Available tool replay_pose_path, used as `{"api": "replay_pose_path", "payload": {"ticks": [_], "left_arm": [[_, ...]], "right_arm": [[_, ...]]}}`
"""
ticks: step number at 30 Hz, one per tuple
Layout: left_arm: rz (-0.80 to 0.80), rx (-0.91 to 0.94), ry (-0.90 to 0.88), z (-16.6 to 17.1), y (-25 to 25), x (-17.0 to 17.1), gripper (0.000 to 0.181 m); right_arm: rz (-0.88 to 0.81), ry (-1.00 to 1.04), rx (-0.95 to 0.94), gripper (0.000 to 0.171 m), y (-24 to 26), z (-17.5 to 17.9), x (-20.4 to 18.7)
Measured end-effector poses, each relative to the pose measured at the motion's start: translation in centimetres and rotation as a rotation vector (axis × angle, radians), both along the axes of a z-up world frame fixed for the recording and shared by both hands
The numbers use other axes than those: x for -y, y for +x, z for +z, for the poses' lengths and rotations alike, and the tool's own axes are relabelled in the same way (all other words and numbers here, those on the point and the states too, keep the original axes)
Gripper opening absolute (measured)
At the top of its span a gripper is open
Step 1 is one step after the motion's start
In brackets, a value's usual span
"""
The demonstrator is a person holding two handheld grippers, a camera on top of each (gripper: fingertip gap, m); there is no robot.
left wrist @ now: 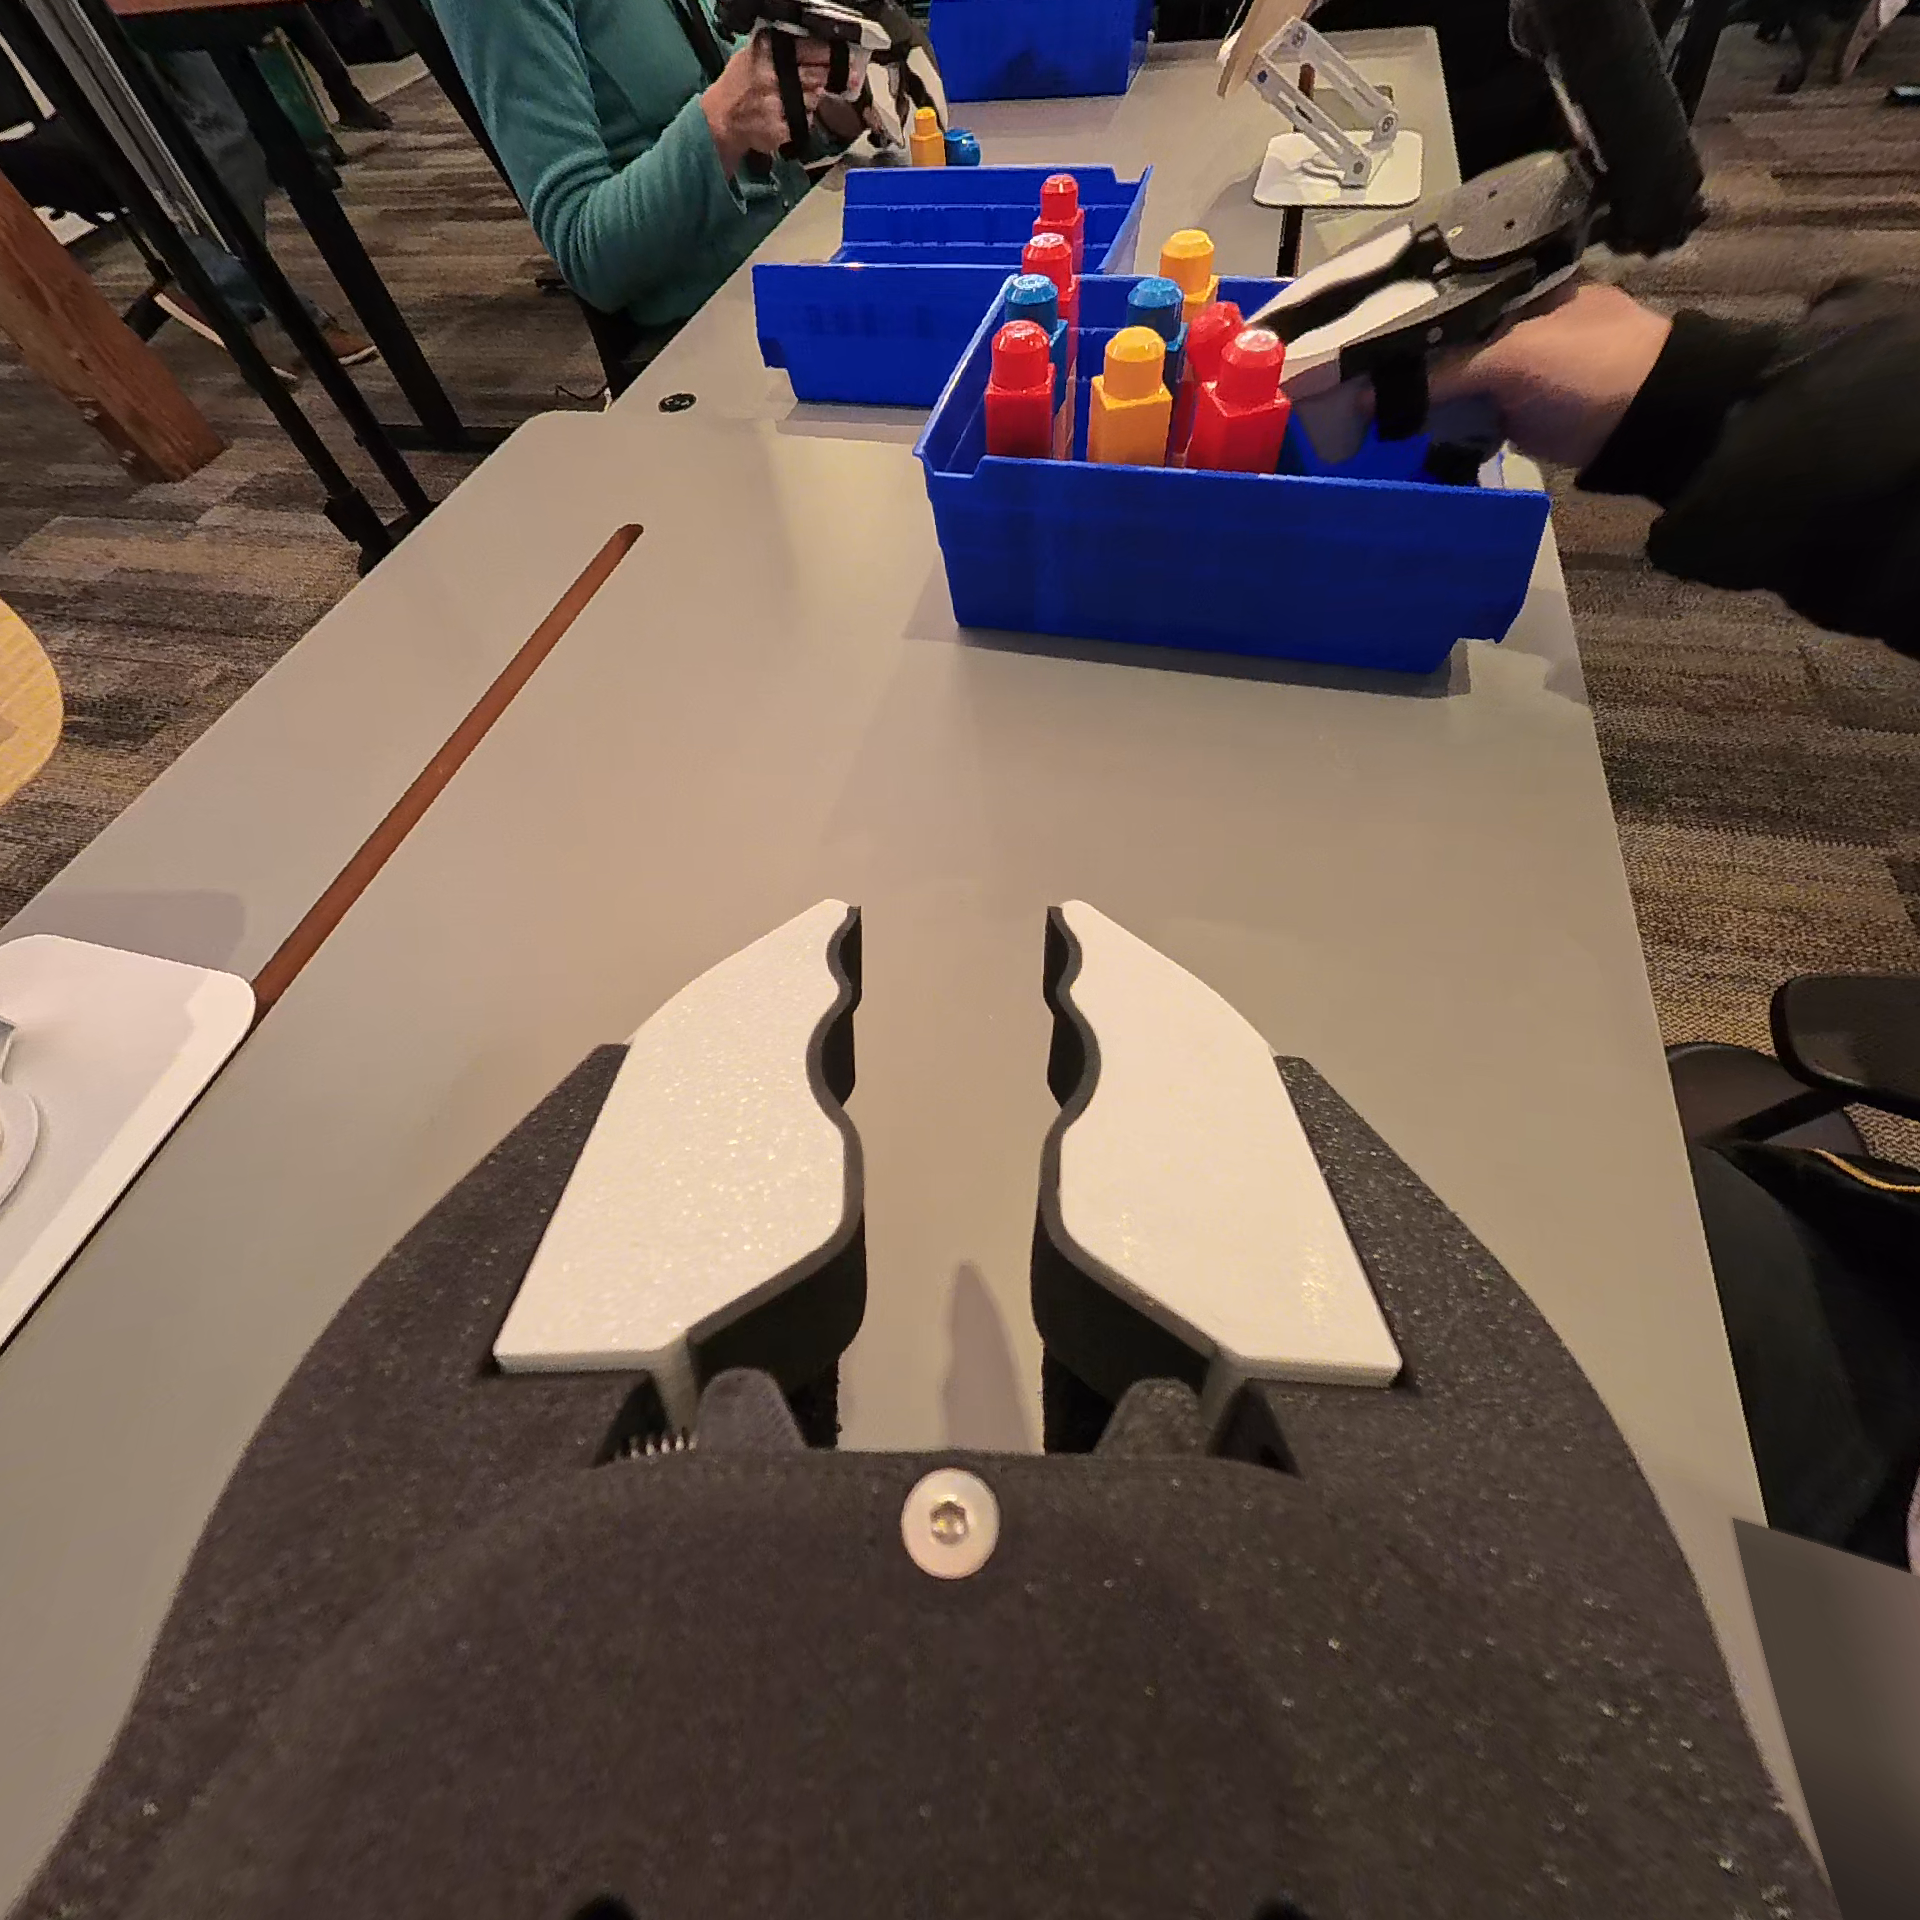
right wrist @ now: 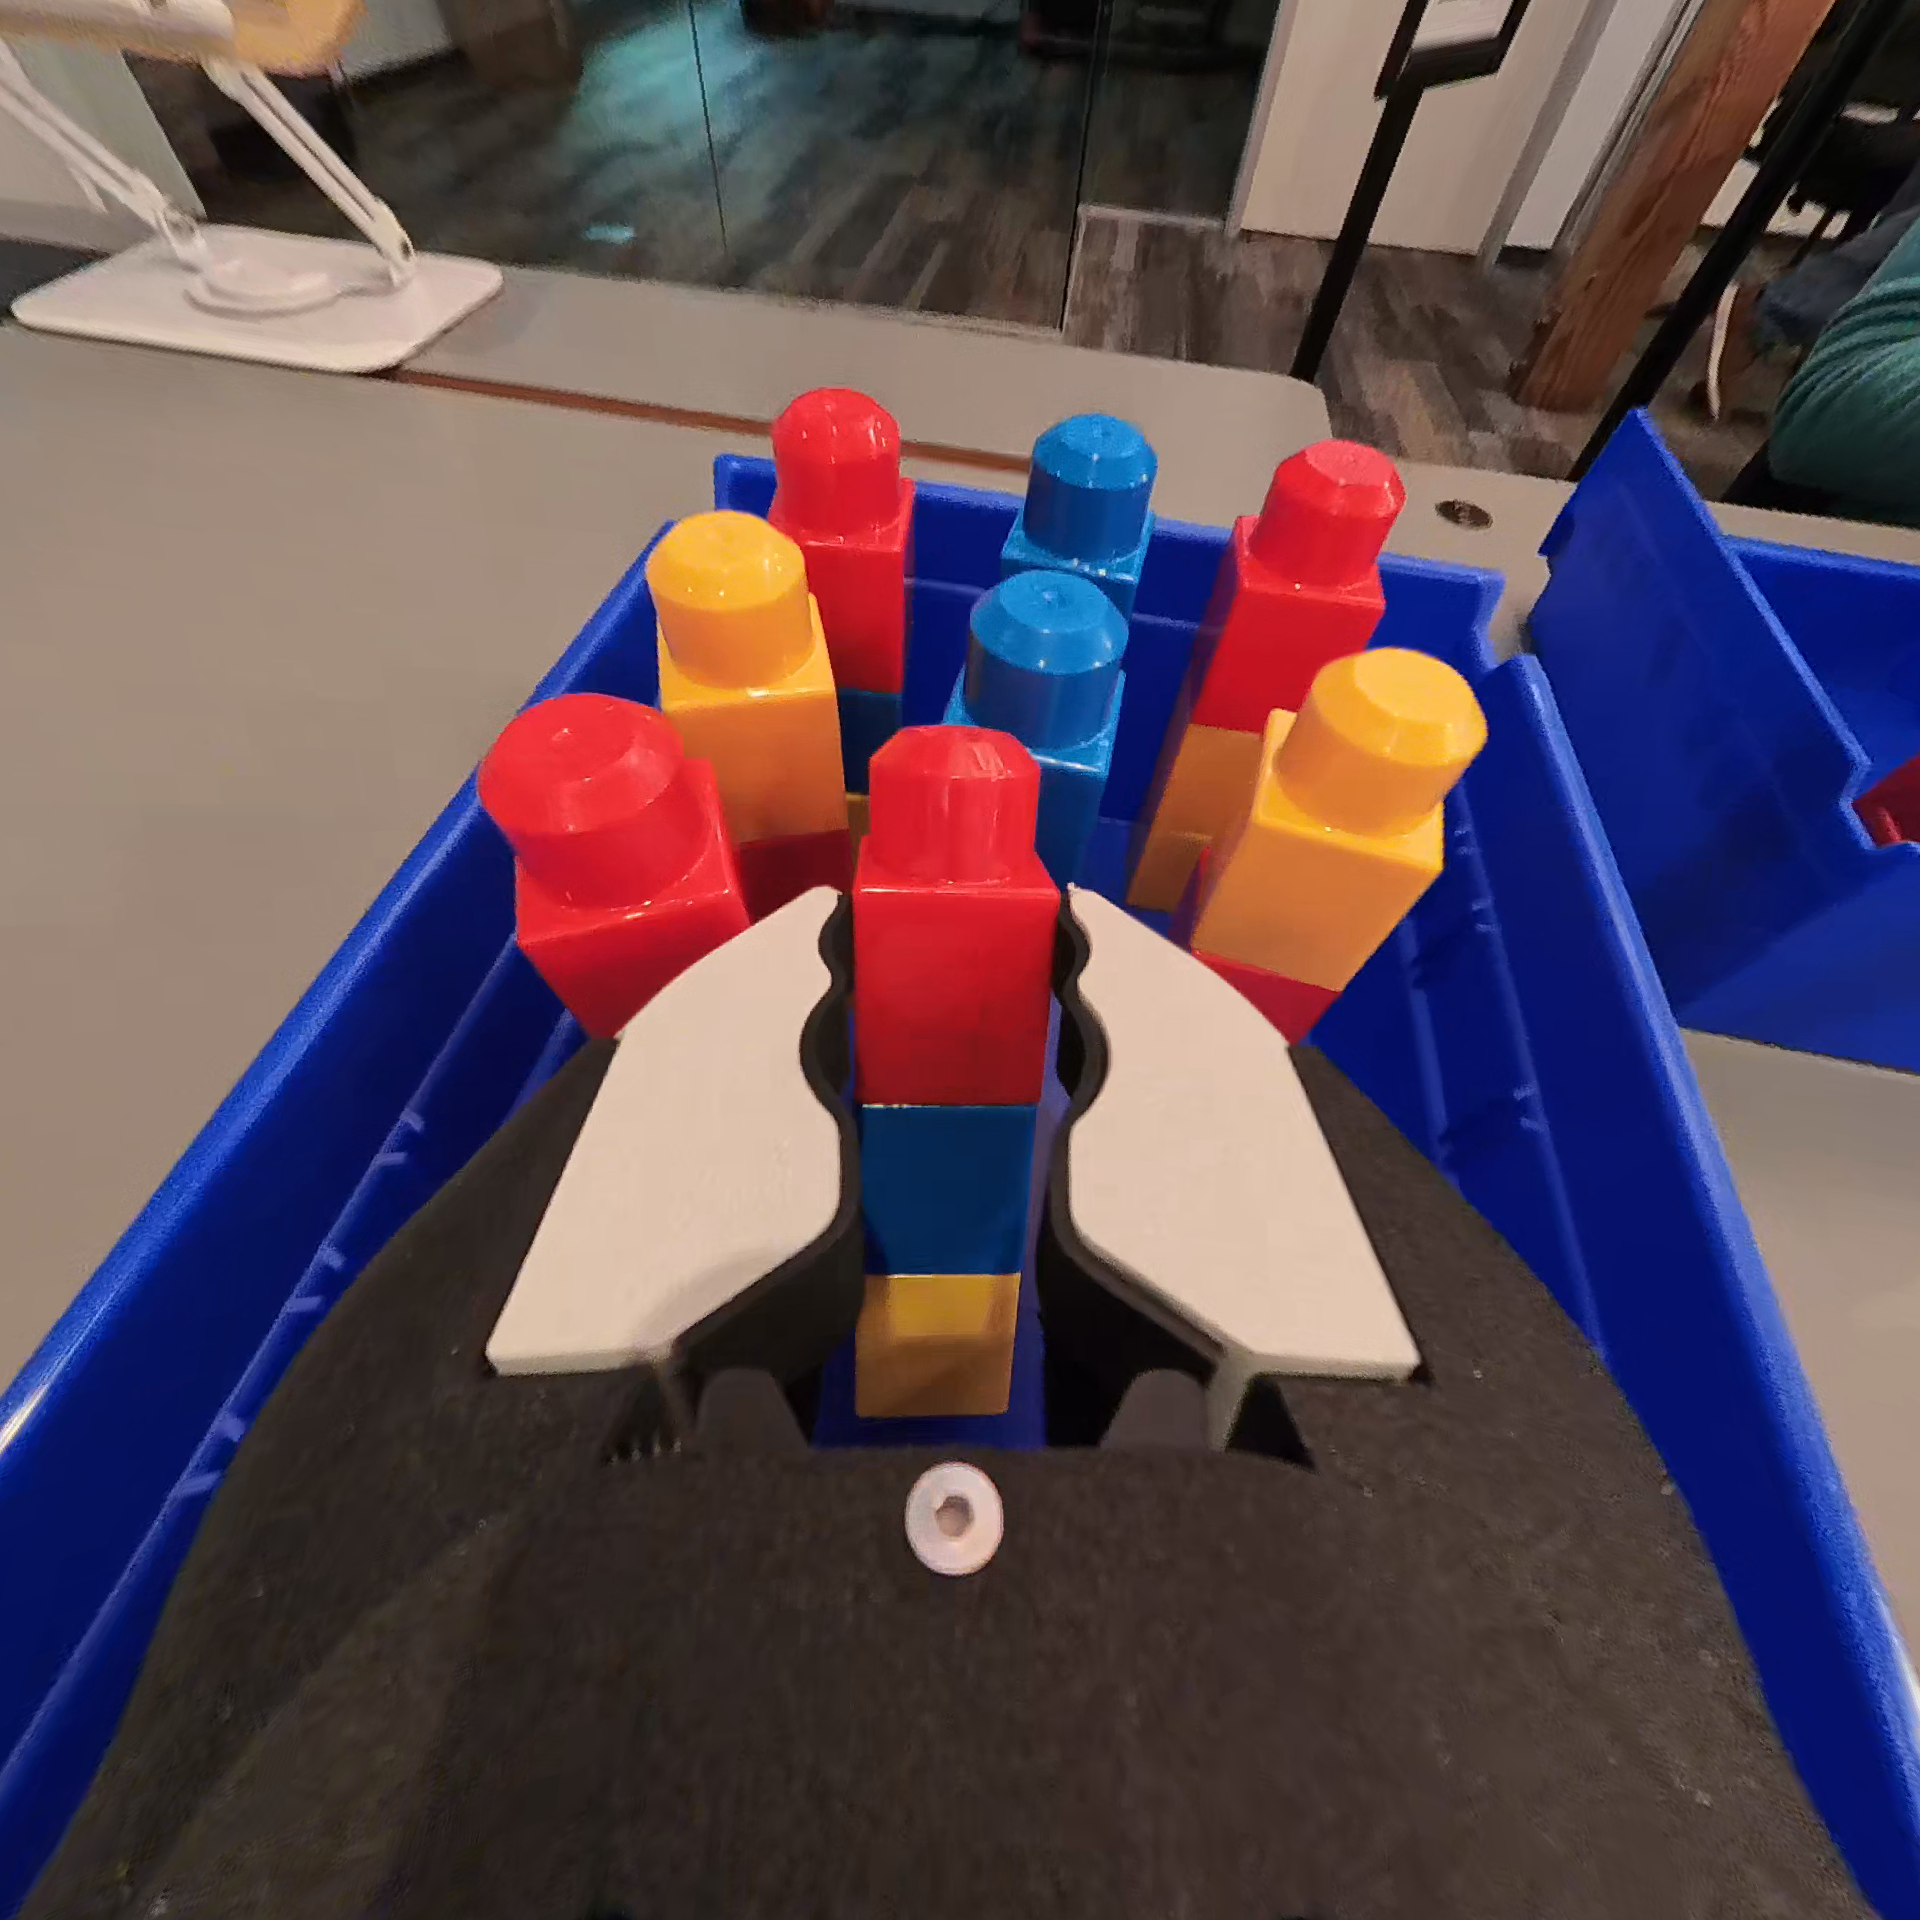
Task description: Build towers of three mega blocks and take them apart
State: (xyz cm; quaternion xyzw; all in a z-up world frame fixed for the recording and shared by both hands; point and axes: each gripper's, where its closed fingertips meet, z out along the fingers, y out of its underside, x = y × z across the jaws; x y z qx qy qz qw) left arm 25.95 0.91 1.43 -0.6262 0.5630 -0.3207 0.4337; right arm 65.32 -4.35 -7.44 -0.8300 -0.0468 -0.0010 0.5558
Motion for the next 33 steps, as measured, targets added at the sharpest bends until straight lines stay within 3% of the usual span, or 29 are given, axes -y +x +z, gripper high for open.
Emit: {"api": "replay_pose_path", "payload": {"ticks": [5,12,21,33], "left_arm": [[-0.001,-0.001,0.001,0.0,0.1,0.0,0.033],[-0.005,-0.009,0.000,-0.3,0.3,0.1,0.033],[-0.015,-0.028,0.002,-0.8,0.7,0.4,0.033],[-0.025,-0.043,0.000,-1.1,0.9,0.6,0.033]], "right_arm": [[0.007,-0.060,-0.020,0.036,0.1,-0.2,1.6],[-0.048,-0.027,-0.076,0.036,1.4,0.0,5.4],[-0.084,0.066,-0.012,0.036,1.4,1.0,9.3],[-0.085,-0.166,0.019,0.036,1.6,-0.5,11.8]]}}
